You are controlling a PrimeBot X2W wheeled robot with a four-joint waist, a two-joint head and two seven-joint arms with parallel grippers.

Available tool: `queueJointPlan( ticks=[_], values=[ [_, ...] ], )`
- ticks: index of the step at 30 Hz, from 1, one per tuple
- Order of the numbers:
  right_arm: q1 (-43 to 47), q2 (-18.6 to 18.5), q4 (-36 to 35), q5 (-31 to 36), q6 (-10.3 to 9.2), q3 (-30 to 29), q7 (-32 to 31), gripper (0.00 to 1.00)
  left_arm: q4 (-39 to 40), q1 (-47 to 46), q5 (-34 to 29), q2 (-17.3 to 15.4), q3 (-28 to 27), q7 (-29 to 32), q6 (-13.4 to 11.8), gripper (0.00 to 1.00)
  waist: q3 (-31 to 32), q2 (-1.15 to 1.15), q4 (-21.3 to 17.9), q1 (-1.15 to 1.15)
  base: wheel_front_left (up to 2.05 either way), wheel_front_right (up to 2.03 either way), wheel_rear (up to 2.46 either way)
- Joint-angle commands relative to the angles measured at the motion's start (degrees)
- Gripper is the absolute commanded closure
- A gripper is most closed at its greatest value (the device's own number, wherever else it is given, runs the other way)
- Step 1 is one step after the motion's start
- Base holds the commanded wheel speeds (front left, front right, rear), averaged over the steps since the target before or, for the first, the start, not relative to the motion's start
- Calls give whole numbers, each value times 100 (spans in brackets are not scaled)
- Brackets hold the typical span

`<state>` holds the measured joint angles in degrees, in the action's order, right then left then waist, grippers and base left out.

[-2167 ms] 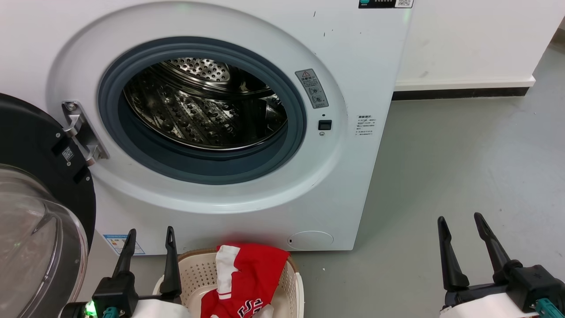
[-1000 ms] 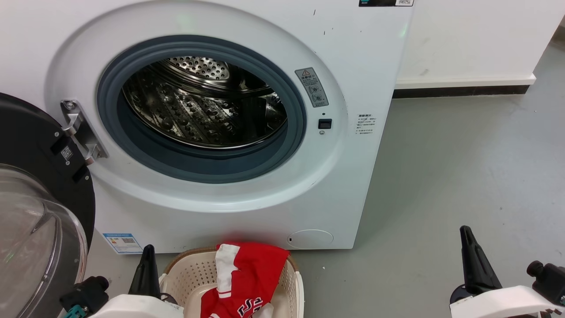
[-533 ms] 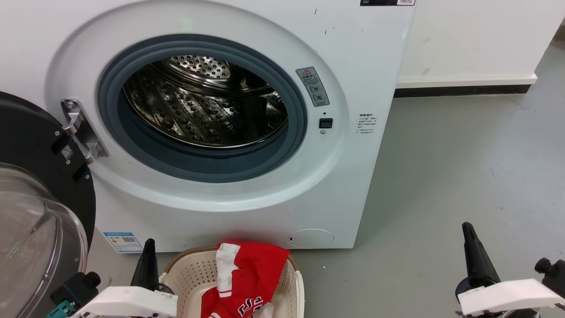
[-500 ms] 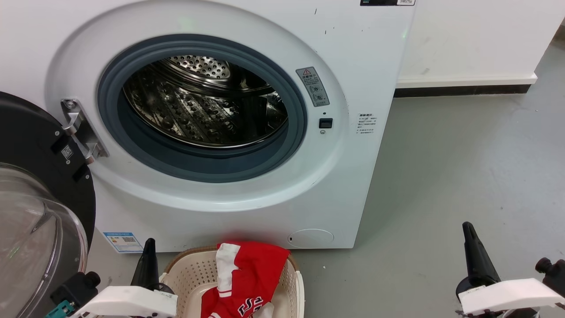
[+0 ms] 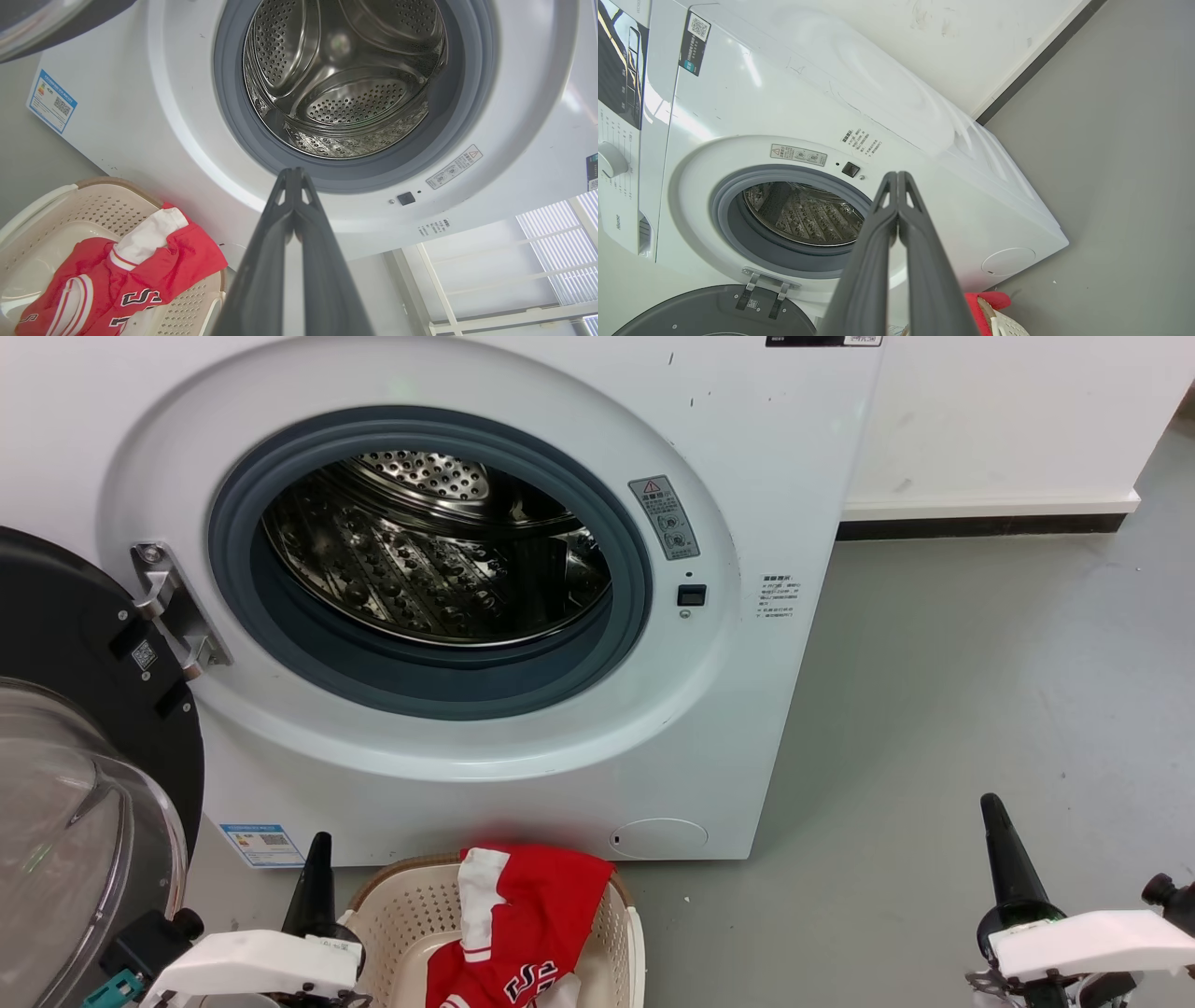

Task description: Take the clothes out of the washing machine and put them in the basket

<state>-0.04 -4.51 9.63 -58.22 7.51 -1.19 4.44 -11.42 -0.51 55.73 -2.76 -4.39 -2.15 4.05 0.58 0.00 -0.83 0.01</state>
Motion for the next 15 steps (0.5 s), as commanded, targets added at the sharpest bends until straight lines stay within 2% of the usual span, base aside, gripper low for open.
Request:
queueJointPlan(
  ticks=[1, 15],
  values=[
    [-132, -42, -17, -136, -1, -17, -21, 100, 40, -152, 129, -12, -30, 25, 51, 100, -1, 0, 1, 0, 0, 0, 0],
    [-269, -45, 93, -1036, -1, -81, -248, 100, -38, -274, 1033, -13, -81, 244, 124, 100, -16, 0, 18, 0, 0, 0, 0]
  ],
)
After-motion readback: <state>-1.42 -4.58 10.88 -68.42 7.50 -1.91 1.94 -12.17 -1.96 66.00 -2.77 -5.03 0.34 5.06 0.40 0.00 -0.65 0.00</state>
